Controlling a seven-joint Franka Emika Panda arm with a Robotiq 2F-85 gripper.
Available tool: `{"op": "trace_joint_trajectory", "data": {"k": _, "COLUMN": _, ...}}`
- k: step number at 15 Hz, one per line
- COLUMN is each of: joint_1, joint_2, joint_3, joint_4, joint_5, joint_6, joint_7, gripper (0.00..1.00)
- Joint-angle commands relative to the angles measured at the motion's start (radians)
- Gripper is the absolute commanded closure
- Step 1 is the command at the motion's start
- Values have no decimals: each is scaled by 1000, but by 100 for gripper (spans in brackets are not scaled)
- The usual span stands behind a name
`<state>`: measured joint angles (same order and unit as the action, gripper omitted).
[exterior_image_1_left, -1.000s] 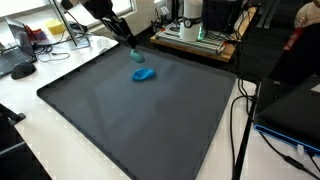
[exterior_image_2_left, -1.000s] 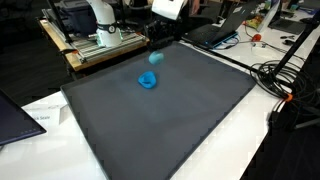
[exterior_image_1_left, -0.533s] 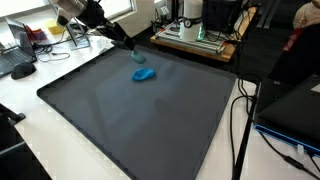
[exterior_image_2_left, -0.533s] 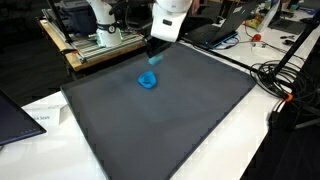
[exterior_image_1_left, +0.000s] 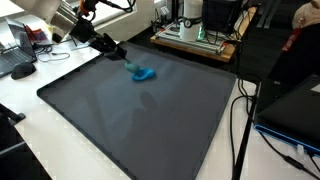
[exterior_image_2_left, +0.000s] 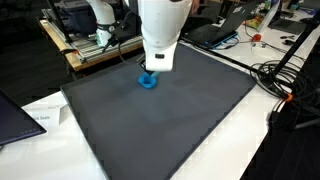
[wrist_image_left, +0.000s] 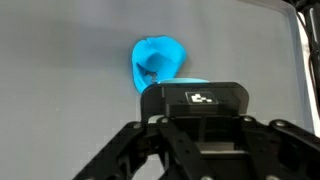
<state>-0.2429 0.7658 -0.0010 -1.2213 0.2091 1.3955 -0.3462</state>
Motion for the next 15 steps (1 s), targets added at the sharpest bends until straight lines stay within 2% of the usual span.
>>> {"op": "trace_joint_trajectory", "data": {"k": 1, "joint_1": -71, "joint_2": 75, "joint_3": 30, "joint_4": 95, "joint_5": 62, "joint_6": -41, "joint_7": -102, "gripper": 78}}
{"op": "trace_joint_trajectory", "data": {"k": 8, "joint_1": -167, "joint_2": 148, "joint_3": 68, "joint_4": 136, "joint_5": 133, "joint_6": -53, "joint_7": -258, "gripper": 78}}
{"op": "trace_joint_trajectory", "data": {"k": 15, "joint_1": -226, "joint_2": 225, "joint_3": 84, "joint_4": 187, "joint_5": 208, "joint_6": -111, "joint_7": -344, "gripper": 78}}
